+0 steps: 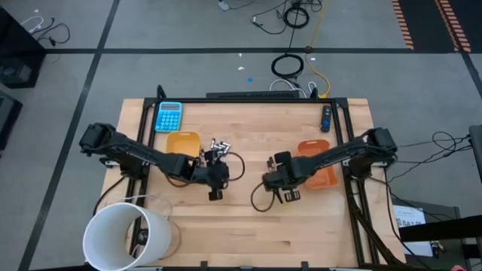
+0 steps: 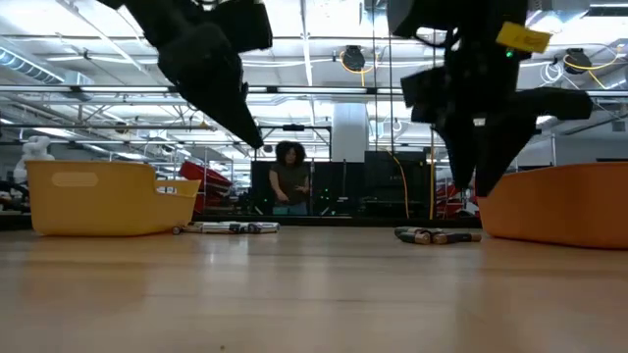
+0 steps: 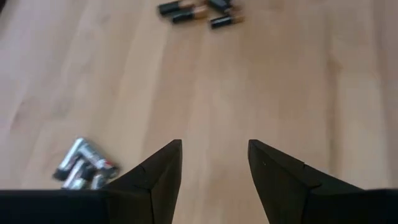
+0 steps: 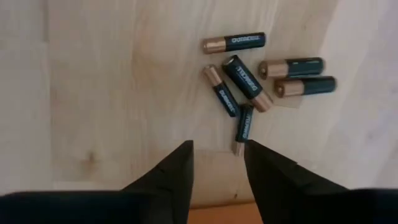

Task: Sort batteries
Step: Put the black battery into the orange bin

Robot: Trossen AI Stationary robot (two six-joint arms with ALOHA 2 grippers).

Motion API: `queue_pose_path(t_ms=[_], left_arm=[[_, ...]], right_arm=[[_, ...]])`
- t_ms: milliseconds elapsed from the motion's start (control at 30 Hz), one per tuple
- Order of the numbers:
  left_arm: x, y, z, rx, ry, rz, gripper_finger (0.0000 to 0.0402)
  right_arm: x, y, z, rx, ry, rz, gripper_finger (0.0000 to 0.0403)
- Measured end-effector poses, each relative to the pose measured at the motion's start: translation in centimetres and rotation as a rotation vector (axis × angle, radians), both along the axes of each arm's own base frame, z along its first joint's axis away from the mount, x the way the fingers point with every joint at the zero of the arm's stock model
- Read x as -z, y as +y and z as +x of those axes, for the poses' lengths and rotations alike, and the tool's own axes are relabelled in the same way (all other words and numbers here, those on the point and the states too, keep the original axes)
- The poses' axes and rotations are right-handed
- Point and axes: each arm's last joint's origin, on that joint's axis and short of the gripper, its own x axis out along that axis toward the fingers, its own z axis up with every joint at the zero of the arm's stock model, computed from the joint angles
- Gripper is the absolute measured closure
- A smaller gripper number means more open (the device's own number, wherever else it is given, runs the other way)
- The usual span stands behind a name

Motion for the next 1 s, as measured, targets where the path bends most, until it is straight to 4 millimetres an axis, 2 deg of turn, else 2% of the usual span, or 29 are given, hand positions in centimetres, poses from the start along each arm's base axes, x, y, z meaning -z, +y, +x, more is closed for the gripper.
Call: queue_pose_path(t_ms=[167,367,800,900,1000], left_arm=[[-0.2,-1.5,-0.1,0.055,-0.033,-0.004,0.0208],[-0.3,-2.6,-0.3,0.087,-0.050,0.037,0.0208],[0.3,-1.3,-0.8,0.115,0.070,0.057,0.0208],[0.3,-1.3,-0.8,0.136,0.072,0.066,0.0208],[0.3,-1.2,-0.7,0.136,0.071,0.066,0.0208]], right_arm=[[1.4,-1.8,0.8,0.001,0.050,0.015,0.0300],[2.1,-3.0,1.2,0.024,0.068,0.012,0.0303],[5.6,-3.5,1.9,0.022,0.179,0.009,0.0302],[6.2,-3.5,2.1,-0.005,0.194,0.012,0.0320],[6.4,-3.6,2.1,-0.003,0.197,0.038,0.0362]])
